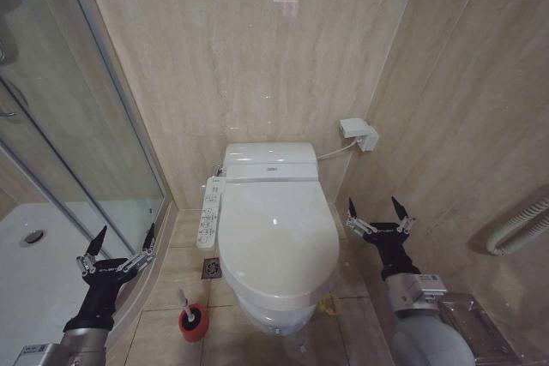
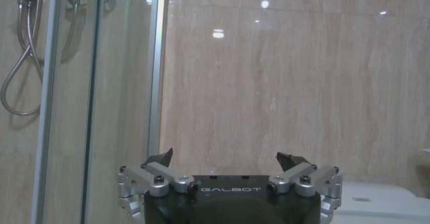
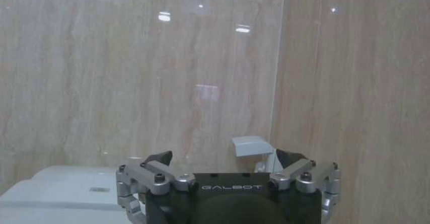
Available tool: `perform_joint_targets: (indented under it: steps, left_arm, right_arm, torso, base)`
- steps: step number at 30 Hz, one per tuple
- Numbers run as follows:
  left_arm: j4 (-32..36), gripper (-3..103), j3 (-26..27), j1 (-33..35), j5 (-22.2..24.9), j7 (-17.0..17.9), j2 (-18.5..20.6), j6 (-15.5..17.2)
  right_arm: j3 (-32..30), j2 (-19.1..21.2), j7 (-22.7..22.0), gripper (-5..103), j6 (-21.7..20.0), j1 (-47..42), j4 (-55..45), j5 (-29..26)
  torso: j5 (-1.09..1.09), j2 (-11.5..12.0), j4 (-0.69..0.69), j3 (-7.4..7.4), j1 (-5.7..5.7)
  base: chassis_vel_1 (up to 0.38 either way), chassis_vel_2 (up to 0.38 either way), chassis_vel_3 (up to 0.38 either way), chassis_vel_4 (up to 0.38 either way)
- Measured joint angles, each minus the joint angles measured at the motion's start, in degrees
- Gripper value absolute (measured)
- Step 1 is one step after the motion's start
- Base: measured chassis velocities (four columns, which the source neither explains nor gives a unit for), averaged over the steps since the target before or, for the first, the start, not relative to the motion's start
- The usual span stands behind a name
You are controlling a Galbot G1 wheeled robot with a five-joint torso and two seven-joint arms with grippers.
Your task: Open the toilet lid, clean the toilet bowl with a toilet brush, close the toilet lid, and flush.
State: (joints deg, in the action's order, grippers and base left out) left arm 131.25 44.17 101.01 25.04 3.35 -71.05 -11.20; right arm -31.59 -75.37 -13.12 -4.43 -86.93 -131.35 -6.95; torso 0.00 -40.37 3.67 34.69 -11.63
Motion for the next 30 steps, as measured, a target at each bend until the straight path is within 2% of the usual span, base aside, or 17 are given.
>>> perform_joint_targets:
  steps: [8, 16, 30]
  left_arm:
    - [0.0, 100, 0.0, 0.0, 0.0, 0.0, 0.0, 0.0]
    - [0.0, 100, 0.0, 0.0, 0.0, 0.0, 0.0, 0.0]
    - [0.0, 100, 0.0, 0.0, 0.0, 0.0, 0.0, 0.0]
  right_arm:
    - [0.0, 0.0, 0.0, 100, 0.0, 0.0, 0.0, 0.0]
    - [0.0, 0.0, 0.0, 100, 0.0, 0.0, 0.1, 0.0]
    - [0.0, 0.0, 0.0, 100, 0.0, 0.0, 0.1, 0.0]
  torso:
    - [0.01, 0.0, 0.0, 0.0, 0.01]
    - [-0.02, 0.0, -0.01, 0.02, -0.04]
    - [0.0, 0.0, 0.0, -0.01, 0.03]
  base:
    - [-0.002, 0.008, 0.002, -0.011]
    - [-0.024, 0.145, 0.051, -0.133]
    - [-0.03, -0.002, 0.023, -0.01]
